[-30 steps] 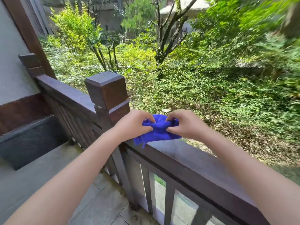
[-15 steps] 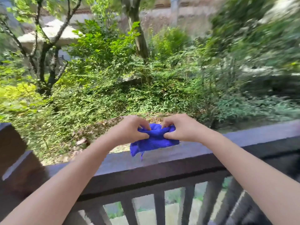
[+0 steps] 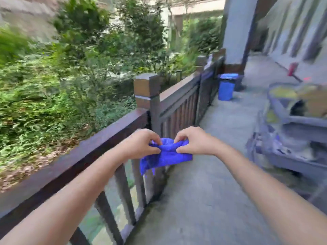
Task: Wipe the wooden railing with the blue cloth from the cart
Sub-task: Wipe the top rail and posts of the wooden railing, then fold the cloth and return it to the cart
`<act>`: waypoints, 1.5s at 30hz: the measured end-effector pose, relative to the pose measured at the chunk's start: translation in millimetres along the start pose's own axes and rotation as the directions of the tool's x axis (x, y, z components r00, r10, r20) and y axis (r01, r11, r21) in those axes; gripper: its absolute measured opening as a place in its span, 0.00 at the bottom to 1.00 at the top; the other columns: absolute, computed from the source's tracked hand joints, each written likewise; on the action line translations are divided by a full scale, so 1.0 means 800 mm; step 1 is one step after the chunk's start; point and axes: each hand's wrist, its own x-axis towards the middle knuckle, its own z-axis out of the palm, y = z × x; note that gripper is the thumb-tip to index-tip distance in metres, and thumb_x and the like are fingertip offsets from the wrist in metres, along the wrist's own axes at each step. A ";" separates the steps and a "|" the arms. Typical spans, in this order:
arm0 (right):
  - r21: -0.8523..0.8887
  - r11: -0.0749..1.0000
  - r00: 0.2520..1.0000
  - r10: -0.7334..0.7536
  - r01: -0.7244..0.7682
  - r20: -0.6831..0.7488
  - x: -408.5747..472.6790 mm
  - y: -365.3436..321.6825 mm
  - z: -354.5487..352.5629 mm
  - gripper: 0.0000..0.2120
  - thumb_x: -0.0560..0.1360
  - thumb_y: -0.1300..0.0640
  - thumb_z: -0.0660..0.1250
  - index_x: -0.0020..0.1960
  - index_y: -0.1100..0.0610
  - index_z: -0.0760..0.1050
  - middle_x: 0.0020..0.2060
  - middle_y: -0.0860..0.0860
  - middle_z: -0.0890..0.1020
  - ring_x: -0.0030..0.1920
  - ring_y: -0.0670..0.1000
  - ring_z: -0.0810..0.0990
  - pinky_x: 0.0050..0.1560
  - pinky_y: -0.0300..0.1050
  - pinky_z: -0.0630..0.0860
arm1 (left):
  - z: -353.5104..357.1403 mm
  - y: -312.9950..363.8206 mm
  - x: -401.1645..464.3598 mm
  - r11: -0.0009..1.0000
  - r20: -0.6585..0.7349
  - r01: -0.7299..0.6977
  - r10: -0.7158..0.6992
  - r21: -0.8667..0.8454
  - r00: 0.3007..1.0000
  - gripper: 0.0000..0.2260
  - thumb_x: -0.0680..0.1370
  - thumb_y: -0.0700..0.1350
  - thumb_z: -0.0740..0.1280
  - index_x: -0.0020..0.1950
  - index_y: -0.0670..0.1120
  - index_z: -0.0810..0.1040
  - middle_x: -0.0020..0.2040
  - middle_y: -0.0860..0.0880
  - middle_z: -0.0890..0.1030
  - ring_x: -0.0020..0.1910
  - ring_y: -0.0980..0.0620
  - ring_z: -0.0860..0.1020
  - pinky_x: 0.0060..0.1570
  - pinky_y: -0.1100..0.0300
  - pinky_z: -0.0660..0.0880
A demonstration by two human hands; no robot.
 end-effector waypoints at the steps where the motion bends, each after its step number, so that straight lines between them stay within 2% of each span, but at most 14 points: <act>1: 0.001 0.999 0.999 0.049 -0.049 -0.013 -0.014 0.030 -0.015 0.07 0.67 0.59 0.68 0.45 0.54 0.80 0.43 0.50 0.83 0.43 0.48 0.76 0.35 0.31 0.67 | 0.015 0.022 0.027 0.999 0.013 -0.039 0.039 -0.023 0.999 0.06 0.68 0.42 0.71 0.44 0.47 0.82 0.38 0.52 0.77 0.37 0.54 0.74 0.34 0.69 0.64; 5: -0.021 0.984 0.983 0.175 -0.176 -0.058 -0.055 0.135 -0.064 0.08 0.67 0.60 0.69 0.46 0.56 0.81 0.45 0.52 0.84 0.43 0.47 0.76 0.36 0.30 0.67 | 0.069 0.098 0.118 0.986 0.044 -0.141 0.145 -0.083 0.988 0.05 0.69 0.42 0.71 0.45 0.46 0.82 0.40 0.49 0.81 0.38 0.53 0.76 0.36 0.69 0.68; 7: -0.023 0.977 0.976 0.209 -0.211 -0.062 -0.065 0.176 -0.082 0.08 0.67 0.60 0.70 0.46 0.57 0.81 0.46 0.52 0.84 0.45 0.48 0.77 0.39 0.32 0.68 | 0.091 0.125 0.154 0.981 0.049 -0.162 0.168 -0.104 0.985 0.06 0.69 0.42 0.71 0.45 0.45 0.82 0.43 0.46 0.82 0.38 0.51 0.77 0.41 0.63 0.72; 10: -0.023 0.971 0.970 0.238 -0.239 -0.057 -0.065 0.228 -0.101 0.07 0.66 0.61 0.69 0.45 0.57 0.81 0.44 0.54 0.85 0.46 0.51 0.80 0.45 0.38 0.73 | 0.117 0.147 0.201 0.973 0.055 -0.205 0.211 -0.105 0.976 0.06 0.69 0.41 0.71 0.45 0.44 0.82 0.43 0.44 0.82 0.38 0.51 0.74 0.38 0.66 0.66; 11: -0.022 0.971 0.970 0.238 -0.240 -0.056 -0.061 0.243 -0.104 0.07 0.66 0.61 0.69 0.44 0.57 0.81 0.42 0.53 0.85 0.44 0.52 0.80 0.44 0.38 0.74 | 0.123 0.150 0.216 0.972 0.059 -0.213 0.219 -0.105 0.974 0.06 0.69 0.40 0.71 0.45 0.44 0.82 0.43 0.45 0.82 0.38 0.52 0.73 0.36 0.67 0.63; 13: -0.035 0.973 0.972 0.227 -0.230 -0.065 -0.047 0.272 -0.108 0.07 0.65 0.61 0.69 0.43 0.57 0.81 0.37 0.52 0.83 0.38 0.50 0.76 0.35 0.29 0.69 | 0.132 0.150 0.247 0.970 0.058 -0.214 0.222 -0.111 0.973 0.06 0.70 0.40 0.70 0.46 0.44 0.82 0.41 0.47 0.80 0.38 0.53 0.72 0.36 0.68 0.62; 17: -0.029 0.970 0.968 0.236 -0.239 -0.082 0.002 0.328 -0.107 0.06 0.65 0.59 0.69 0.42 0.54 0.80 0.35 0.48 0.79 0.37 0.46 0.74 0.31 0.28 0.65 | 0.151 0.130 0.315 0.972 0.071 -0.209 0.217 -0.107 0.974 0.06 0.69 0.39 0.70 0.45 0.44 0.82 0.39 0.51 0.76 0.38 0.53 0.73 0.36 0.67 0.63; 19: -0.022 0.968 0.964 0.247 -0.250 -0.099 0.035 0.358 -0.106 0.06 0.65 0.58 0.68 0.41 0.52 0.80 0.34 0.46 0.79 0.37 0.46 0.74 0.33 0.36 0.67 | 0.161 0.111 0.356 0.972 0.096 -0.215 0.223 -0.090 0.970 0.06 0.69 0.40 0.70 0.45 0.44 0.82 0.39 0.52 0.76 0.37 0.54 0.72 0.36 0.68 0.63; 23: -0.002 0.965 0.958 0.260 -0.262 -0.122 0.115 0.416 -0.110 0.05 0.65 0.58 0.68 0.40 0.52 0.80 0.35 0.48 0.81 0.39 0.48 0.77 0.35 0.33 0.70 | 0.175 0.065 0.453 0.969 0.121 -0.240 0.246 -0.066 0.962 0.06 0.69 0.40 0.70 0.45 0.44 0.82 0.40 0.50 0.77 0.38 0.54 0.72 0.38 0.67 0.63; 25: 0.017 0.959 0.951 0.282 -0.282 -0.125 0.159 0.443 -0.121 0.05 0.65 0.58 0.68 0.41 0.53 0.80 0.38 0.49 0.83 0.42 0.48 0.79 0.41 0.39 0.74 | 0.175 0.045 0.505 0.968 0.124 -0.240 0.248 -0.078 0.961 0.06 0.69 0.40 0.70 0.45 0.43 0.82 0.39 0.51 0.77 0.38 0.54 0.72 0.37 0.68 0.63; 28: 0.032 0.946 0.938 0.324 -0.322 -0.121 0.220 0.482 -0.144 0.04 0.65 0.57 0.68 0.39 0.51 0.79 0.35 0.45 0.79 0.41 0.47 0.77 0.38 0.39 0.71 | 0.171 0.019 0.587 0.962 0.162 -0.258 0.270 -0.090 0.949 0.06 0.69 0.40 0.69 0.46 0.44 0.82 0.39 0.51 0.77 0.37 0.54 0.72 0.35 0.69 0.62; 34: 0.099 0.919 0.907 0.393 -0.382 -0.148 0.314 0.569 -0.187 0.04 0.66 0.56 0.68 0.40 0.48 0.78 0.40 0.46 0.83 0.44 0.49 0.80 0.45 0.47 0.76 | 0.176 -0.013 0.740 0.943 0.198 -0.287 0.318 -0.169 0.927 0.03 0.71 0.41 0.69 0.43 0.46 0.82 0.37 0.54 0.77 0.33 0.64 0.73 0.31 0.79 0.66; 41: 0.114 0.905 0.893 0.424 -0.411 -0.150 0.416 0.708 -0.209 0.04 0.66 0.55 0.68 0.39 0.47 0.78 0.36 0.43 0.79 0.41 0.46 0.78 0.40 0.41 0.73 | 0.227 -0.041 0.908 0.939 0.200 -0.305 0.333 -0.157 0.921 0.04 0.71 0.40 0.69 0.45 0.46 0.82 0.40 0.52 0.79 0.39 0.56 0.75 0.35 0.77 0.67; 45: 0.140 0.917 0.908 0.392 -0.373 -0.147 0.479 0.797 -0.228 0.04 0.66 0.56 0.69 0.40 0.48 0.79 0.39 0.46 0.82 0.43 0.49 0.80 0.44 0.46 0.77 | 0.259 -0.052 1.003 0.952 0.188 -0.271 0.295 -0.143 0.937 0.06 0.71 0.40 0.68 0.46 0.45 0.82 0.44 0.49 0.81 0.42 0.54 0.76 0.41 0.69 0.67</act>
